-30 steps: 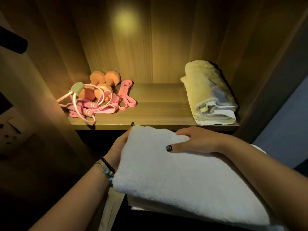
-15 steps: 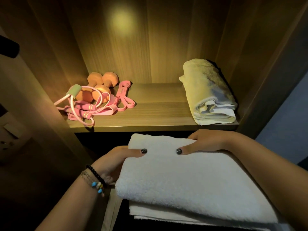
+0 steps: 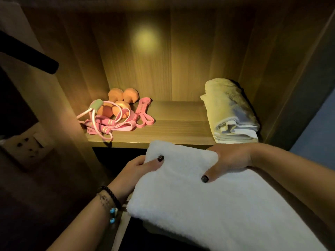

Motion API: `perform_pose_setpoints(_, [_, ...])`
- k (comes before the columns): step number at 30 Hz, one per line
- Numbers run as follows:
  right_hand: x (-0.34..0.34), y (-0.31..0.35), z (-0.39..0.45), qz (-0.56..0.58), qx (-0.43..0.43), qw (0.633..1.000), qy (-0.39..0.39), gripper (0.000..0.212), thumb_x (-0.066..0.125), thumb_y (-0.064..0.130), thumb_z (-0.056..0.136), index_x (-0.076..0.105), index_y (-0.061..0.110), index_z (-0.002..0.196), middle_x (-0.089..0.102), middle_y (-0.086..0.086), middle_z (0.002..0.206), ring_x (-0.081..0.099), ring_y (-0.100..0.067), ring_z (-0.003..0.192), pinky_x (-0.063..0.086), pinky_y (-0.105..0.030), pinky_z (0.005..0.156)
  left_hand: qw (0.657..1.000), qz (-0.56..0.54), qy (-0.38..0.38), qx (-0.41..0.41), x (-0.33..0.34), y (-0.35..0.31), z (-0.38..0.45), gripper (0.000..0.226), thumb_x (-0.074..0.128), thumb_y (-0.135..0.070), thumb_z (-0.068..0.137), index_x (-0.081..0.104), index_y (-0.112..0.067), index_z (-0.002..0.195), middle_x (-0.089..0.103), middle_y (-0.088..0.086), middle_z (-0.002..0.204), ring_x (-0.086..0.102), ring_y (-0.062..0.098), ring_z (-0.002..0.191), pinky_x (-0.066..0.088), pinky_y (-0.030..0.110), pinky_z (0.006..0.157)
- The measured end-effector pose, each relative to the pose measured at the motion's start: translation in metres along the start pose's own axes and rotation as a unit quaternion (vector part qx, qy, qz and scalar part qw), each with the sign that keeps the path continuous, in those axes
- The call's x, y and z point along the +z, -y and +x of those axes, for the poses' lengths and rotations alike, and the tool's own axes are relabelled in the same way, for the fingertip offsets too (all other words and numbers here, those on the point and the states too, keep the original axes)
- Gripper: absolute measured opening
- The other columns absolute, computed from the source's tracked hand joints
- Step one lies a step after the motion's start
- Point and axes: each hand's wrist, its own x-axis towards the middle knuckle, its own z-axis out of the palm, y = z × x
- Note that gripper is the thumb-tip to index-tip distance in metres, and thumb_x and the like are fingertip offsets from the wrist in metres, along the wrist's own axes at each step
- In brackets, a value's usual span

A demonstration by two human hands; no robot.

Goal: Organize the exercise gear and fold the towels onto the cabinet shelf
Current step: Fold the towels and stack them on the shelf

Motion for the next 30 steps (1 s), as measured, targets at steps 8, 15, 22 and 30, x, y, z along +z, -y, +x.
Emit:
perform_pose_setpoints(8, [-0.009, -0.005, -0.054, 0.022, -0.059, 0.972, -0.228, 0.066, 0.083, 0.060, 0.044, 0.068, 0.027, 0.100, 0.072, 0.003, 0.092, 0.068, -0.018, 0.090, 0.057, -0.035, 0.080, 0.934, -0.326, 0.116, 0.088, 0.014, 0.015, 0.012, 0.067, 0.031, -0.053, 0.099, 0.044, -0.003, 0.141, 0.047, 0.017, 0.144, 0.040, 0.030, 0.137, 0.024, 0.042, 0.115])
perform_pose_setpoints(15, [-0.023, -0.012, -0.037, 0.260, -0.054, 0.873, -0.409, 0.038, 0.086, 0.032, 0.063, 0.071, 0.019, 0.096, 0.075, 0.009, 0.081, 0.072, -0.010, 0.073, 0.057, -0.025, 0.063, 0.957, -0.276, 0.047, 0.080, 0.102, 0.014, 0.045, 0.106, 0.095, -0.053, 0.029, 0.064, -0.006, 0.119, 0.069, 0.012, 0.116, 0.068, 0.026, 0.103, 0.058, 0.034, 0.075])
perform_pose_setpoints(22, [-0.028, -0.050, -0.023, 0.336, -0.123, 0.857, -0.371, 0.065, 0.083, 0.048, 0.064, 0.056, 0.040, 0.123, 0.071, 0.011, 0.112, 0.069, -0.012, 0.100, 0.056, -0.026, 0.080, 0.967, -0.235, -0.005, 0.103, 0.098, -0.005, 0.090, 0.056, 0.070, -0.011, 0.066, 0.063, -0.008, 0.122, 0.069, 0.018, 0.113, 0.068, 0.038, 0.098, 0.058, 0.039, 0.066])
perform_pose_setpoints(30, [-0.096, -0.068, -0.034, 0.275, -0.039, 0.860, -0.429, 0.055, 0.050, 0.066, 0.082, 0.056, 0.026, 0.119, 0.071, 0.004, 0.104, 0.068, -0.018, 0.095, 0.053, -0.036, 0.083, 0.982, -0.147, -0.020, 0.117, 0.118, -0.110, 0.194, 0.053, 0.076, -0.021, 0.067, 0.065, -0.002, 0.114, 0.069, 0.020, 0.110, 0.068, 0.035, 0.093, 0.056, 0.043, 0.076])
